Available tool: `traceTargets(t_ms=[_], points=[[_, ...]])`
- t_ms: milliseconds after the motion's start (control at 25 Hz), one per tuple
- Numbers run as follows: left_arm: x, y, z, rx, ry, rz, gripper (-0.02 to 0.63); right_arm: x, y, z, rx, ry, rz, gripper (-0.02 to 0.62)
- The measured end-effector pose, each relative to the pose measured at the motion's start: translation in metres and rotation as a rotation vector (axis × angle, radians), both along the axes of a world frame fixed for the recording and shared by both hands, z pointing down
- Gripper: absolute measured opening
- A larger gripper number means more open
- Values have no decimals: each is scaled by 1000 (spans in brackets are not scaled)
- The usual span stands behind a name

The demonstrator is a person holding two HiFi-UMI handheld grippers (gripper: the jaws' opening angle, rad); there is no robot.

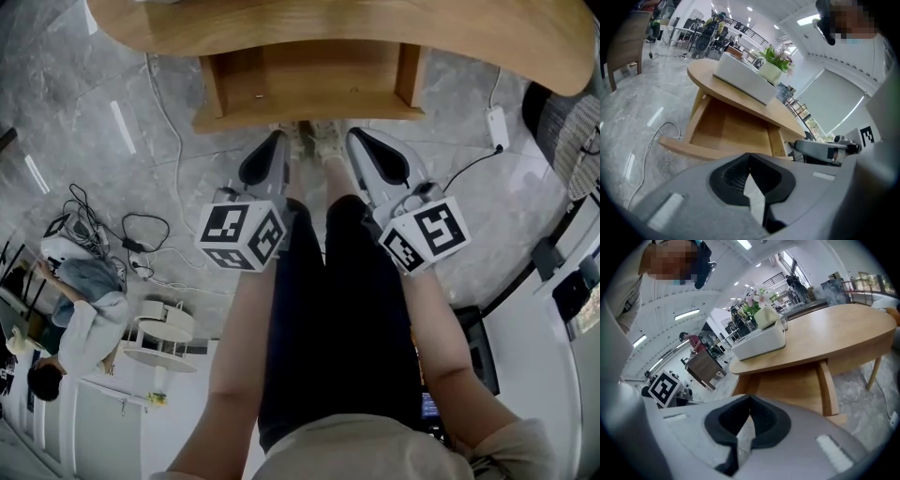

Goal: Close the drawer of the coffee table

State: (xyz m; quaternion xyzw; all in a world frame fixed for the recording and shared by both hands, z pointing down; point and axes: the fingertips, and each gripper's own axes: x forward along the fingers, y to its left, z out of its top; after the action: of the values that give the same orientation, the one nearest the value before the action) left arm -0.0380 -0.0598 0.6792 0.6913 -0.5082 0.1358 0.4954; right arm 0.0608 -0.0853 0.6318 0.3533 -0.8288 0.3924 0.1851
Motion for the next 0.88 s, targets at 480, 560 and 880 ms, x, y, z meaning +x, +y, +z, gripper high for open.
traceTargets(t_ms=[480,560,880], points=[[2,10,42,-32,-19,-3,2,3,28,70,-19,127,-51,3],[3,10,46,-31,-17,-6,2,3,29,75,-12,135,-48,3],[8,15,67,-51,-9,-4,3,8,28,91,-15,155,-4,3]])
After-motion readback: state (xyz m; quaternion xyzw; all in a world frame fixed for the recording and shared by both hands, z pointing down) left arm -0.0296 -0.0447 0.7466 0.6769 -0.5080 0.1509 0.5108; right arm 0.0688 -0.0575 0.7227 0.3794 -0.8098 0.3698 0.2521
